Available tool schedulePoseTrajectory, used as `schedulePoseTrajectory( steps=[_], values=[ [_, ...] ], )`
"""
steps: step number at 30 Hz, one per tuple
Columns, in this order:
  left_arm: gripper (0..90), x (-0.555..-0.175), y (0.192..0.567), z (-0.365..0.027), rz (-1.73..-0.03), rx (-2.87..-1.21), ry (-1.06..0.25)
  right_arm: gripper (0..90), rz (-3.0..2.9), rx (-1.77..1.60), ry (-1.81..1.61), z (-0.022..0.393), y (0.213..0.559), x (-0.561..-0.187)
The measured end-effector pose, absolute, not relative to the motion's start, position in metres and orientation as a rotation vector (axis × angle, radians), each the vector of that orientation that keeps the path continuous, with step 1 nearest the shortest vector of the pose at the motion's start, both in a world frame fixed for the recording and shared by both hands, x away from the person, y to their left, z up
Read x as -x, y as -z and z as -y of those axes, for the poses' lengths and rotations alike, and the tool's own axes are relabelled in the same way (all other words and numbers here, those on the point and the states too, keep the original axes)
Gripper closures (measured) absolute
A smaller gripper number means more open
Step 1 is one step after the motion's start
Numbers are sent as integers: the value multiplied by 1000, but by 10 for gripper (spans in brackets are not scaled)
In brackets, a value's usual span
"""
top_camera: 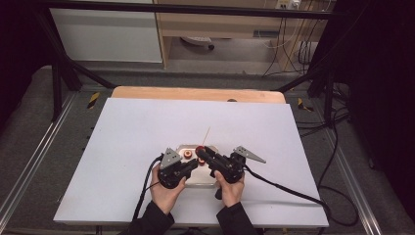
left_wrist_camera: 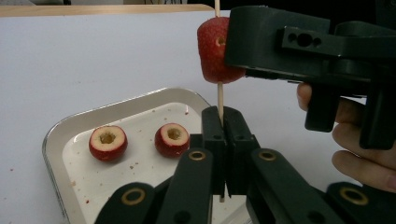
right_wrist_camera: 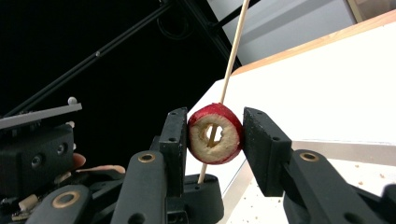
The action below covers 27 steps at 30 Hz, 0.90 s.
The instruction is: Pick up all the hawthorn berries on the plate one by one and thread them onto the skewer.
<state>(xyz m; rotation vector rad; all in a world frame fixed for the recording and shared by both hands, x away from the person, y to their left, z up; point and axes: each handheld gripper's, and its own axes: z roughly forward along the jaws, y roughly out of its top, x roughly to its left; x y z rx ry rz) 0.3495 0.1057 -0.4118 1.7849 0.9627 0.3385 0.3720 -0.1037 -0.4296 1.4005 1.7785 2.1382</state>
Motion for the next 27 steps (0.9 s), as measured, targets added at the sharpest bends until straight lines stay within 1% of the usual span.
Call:
schedulePoseTrajectory(
  steps=[9, 11, 12, 13, 15, 16, 18, 19, 24, 27],
  values=[
    [888, -350, 415, -110, -940, -1798, -324, 615, -1830, -1418, -2120, 103, 431, -373],
    [887, -349, 414, -113, -923, -1806, -321, 596, -1858, -1415, -2124, 105, 429, -374],
    [887, -348, 413, -115, -916, -1813, -318, 503, -1862, -1408, -2097, 108, 425, -374],
    [887, -347, 413, -118, -906, -1817, -320, 503, -1862, -1408, -2097, 108, 425, -374],
    [887, -345, 412, -126, -889, -1833, -331, 406, -1916, -1369, -2041, 114, 417, -375],
    [887, -343, 412, -130, -884, -1837, -336, 406, -1916, -1369, -2041, 114, 417, -375],
    [886, -342, 413, -141, -888, -1856, -337, 297, -1977, -1330, -1950, 121, 412, -376],
    [886, -341, 414, -146, -890, -1859, -344, 297, -1977, -1330, -1950, 121, 412, -376],
    [886, -337, 423, -173, -892, -1924, -360, 159, -2090, -1295, -1802, 128, 409, -380],
    [885, -332, 431, -188, -899, -1959, -358, 119, -2172, -1279, -1684, 131, 409, -385]
  ],
)
